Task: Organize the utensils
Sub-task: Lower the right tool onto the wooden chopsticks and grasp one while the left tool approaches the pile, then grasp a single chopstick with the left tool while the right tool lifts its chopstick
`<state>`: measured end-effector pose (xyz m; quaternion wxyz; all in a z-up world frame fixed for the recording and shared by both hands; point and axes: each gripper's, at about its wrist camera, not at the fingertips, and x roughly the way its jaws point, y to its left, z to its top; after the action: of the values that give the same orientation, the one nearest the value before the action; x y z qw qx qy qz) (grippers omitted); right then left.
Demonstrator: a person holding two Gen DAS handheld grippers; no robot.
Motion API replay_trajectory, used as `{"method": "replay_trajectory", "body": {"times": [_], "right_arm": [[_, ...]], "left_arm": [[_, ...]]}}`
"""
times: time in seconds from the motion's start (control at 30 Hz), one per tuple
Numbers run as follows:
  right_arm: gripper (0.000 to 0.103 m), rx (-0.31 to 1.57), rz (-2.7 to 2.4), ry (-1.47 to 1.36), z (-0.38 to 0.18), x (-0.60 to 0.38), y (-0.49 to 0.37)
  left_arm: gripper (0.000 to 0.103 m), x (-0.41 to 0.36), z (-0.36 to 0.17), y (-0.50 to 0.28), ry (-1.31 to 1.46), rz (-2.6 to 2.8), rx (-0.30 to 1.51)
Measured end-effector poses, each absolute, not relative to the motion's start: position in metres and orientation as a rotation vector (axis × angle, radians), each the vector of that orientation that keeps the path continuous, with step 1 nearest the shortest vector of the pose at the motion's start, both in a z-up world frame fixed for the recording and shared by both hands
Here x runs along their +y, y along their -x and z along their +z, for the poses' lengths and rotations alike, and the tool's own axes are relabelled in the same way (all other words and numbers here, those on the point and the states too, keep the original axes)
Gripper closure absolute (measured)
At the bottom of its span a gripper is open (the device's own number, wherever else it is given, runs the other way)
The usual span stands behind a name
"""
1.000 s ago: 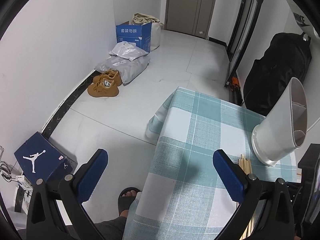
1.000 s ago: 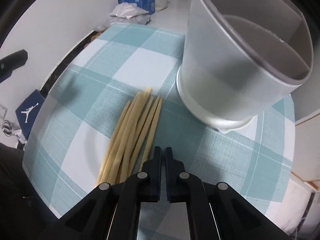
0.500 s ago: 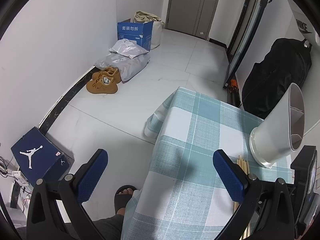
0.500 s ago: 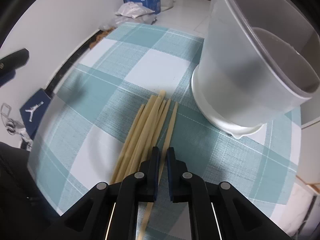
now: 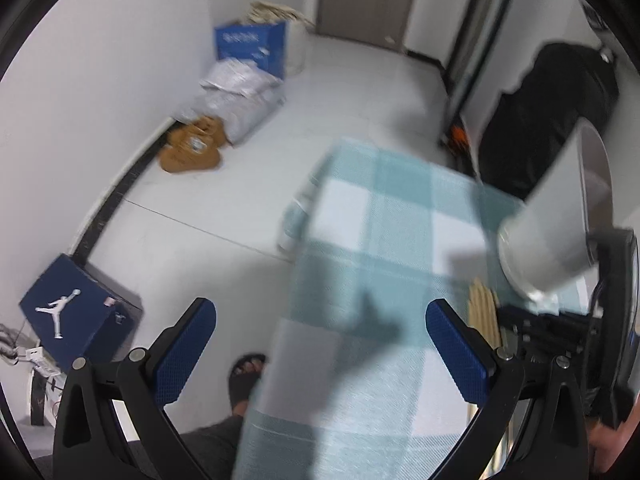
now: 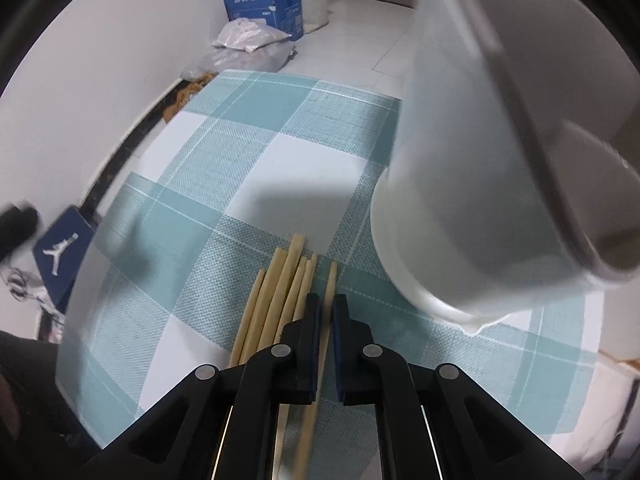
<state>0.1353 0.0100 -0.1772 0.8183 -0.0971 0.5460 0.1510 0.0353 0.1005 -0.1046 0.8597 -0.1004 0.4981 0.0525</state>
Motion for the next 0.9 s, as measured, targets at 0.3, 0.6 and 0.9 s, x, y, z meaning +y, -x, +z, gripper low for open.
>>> {"method": "replay_trajectory", "body": {"times": [0.3, 0.6, 0.9], "right_arm": [[0.099, 0.997, 0.388, -0.107, -0.130, -0.048, -0.100], [0.099, 0.854, 0.429, -0.314, -0.103, -0.092, -0.086], [0.098, 0.794, 0.418, -0.371, -0.085, -0.145, -0.058]], "left_arm": [[0.001, 0.043, -0.128, -0.033, 0.055, -0.002, 1.169], [0.001, 0.023, -0.140, -0.034, 0.045, -0.007, 1.256], [0.001, 0.021, -0.147, -0.040, 0.049, 0.026, 1.293]]}}
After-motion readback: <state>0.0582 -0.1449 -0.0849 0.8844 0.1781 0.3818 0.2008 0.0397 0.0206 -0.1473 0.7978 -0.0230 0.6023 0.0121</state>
